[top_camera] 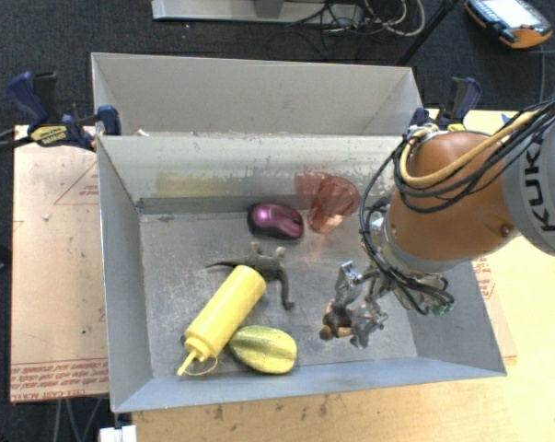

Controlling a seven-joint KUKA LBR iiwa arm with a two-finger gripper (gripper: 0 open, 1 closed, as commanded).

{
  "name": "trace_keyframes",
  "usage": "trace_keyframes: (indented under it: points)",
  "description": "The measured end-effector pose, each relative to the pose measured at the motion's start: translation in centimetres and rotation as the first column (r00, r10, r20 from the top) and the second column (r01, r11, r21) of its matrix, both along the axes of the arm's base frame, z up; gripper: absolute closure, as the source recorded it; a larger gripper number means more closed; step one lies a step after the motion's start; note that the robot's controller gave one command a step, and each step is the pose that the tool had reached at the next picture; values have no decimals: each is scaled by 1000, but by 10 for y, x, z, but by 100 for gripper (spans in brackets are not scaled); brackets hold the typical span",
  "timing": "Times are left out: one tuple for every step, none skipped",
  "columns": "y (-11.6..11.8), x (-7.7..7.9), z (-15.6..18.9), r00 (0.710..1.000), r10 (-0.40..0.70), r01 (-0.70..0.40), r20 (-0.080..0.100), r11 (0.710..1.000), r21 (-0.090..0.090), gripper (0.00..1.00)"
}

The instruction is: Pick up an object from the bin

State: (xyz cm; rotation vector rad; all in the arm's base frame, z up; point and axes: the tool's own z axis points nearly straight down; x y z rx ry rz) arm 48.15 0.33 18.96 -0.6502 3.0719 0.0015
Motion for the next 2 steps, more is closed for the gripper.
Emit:
trace_keyframes:
  points:
    - [0,0,0,1000,0,0,0,1000,0,100]
    - [4,0,27,1000,-20,20,-2,1000,0,100]
